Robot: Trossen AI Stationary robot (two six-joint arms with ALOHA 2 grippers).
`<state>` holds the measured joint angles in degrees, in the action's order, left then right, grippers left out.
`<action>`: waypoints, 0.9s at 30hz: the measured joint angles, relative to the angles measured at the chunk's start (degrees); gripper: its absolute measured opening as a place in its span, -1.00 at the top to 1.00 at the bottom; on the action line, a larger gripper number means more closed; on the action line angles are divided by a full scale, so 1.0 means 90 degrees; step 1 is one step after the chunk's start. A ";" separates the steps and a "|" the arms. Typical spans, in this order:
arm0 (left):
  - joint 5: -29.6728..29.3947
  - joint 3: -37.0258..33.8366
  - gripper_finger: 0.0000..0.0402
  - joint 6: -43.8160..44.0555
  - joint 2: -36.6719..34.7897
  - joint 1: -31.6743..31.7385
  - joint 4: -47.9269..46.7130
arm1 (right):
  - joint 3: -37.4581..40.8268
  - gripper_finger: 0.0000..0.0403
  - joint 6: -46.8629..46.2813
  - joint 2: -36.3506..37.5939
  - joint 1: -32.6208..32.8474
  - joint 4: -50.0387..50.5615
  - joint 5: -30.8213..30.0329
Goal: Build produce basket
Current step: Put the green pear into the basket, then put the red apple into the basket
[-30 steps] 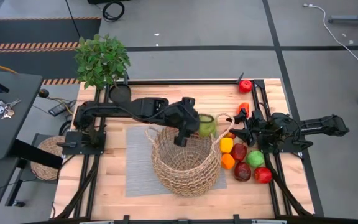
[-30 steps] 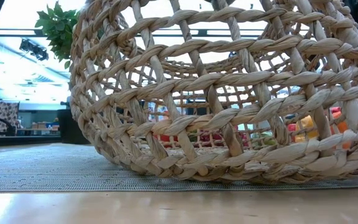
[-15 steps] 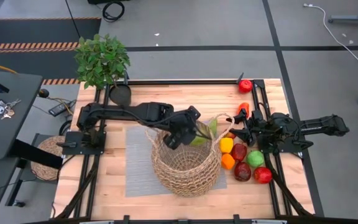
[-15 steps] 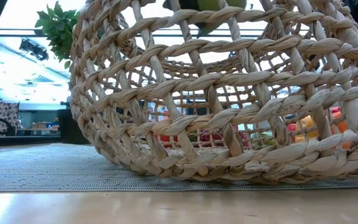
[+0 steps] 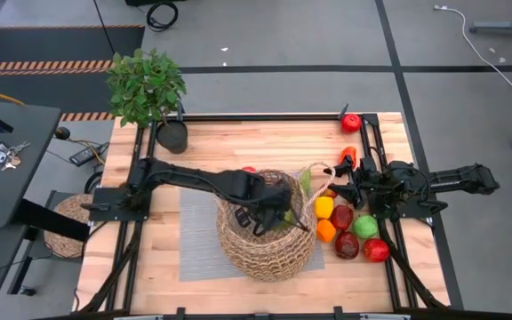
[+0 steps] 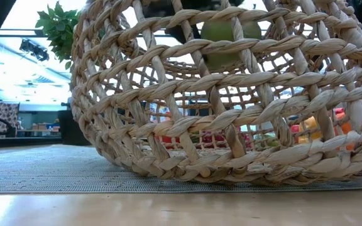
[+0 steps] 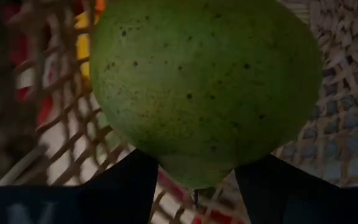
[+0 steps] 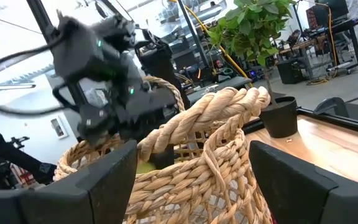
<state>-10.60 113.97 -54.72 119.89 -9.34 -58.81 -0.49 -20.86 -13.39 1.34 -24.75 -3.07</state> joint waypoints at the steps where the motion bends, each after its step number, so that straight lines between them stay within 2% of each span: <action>1: 0.0032 0.0000 0.03 0.0000 0.0068 -0.0020 0.0055 | 0.0000 -0.55 0.0000 0.0000 0.0000 -0.0002 0.0001; 7: 0.0245 0.0000 -0.04 0.0037 0.0485 -0.0172 0.0179 | 0.0001 -0.55 0.0000 0.0000 0.0000 -0.0001 0.0002; 14: 0.1018 0.0000 -0.09 0.0415 0.0795 -0.0223 0.0112 | 0.0002 -0.55 0.0001 0.0000 0.0000 0.0000 0.0009; 19: 0.1184 0.0000 -0.11 0.0568 0.0848 -0.0233 0.0011 | 0.0001 -0.55 0.0000 0.0000 0.0000 0.0000 0.0012; 27: 0.1140 0.0000 -0.41 0.1157 0.0848 -0.0241 0.0007 | 0.0002 -0.55 0.0000 0.0000 0.0000 0.0000 0.0012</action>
<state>-0.34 113.97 -44.31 127.52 -11.51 -58.74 -0.47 -20.86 -13.39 1.34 -24.75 -2.96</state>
